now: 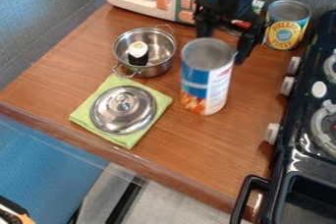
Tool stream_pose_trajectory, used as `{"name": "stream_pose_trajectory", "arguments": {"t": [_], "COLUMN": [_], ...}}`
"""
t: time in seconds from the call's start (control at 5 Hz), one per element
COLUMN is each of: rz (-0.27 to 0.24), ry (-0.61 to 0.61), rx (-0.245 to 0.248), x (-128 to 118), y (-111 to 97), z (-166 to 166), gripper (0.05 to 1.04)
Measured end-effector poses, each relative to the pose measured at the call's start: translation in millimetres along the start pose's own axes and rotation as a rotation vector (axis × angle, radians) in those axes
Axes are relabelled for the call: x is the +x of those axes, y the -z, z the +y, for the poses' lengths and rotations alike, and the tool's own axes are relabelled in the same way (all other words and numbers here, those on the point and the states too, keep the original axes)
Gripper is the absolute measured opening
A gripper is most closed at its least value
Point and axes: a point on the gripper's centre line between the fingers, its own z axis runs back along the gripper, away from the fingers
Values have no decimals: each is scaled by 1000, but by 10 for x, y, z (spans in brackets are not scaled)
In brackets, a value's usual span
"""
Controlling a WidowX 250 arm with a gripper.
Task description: Move the tallest can to the right side of the silver lid on top of the light green cloth
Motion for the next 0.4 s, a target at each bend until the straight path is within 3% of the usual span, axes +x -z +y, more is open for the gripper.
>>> {"name": "stream_pose_trajectory", "arguments": {"t": [0.4], "rz": [53], "ry": [-9], "rx": [-33], "x": [-382], "y": [17], "z": [-86], "gripper": [1001]}}
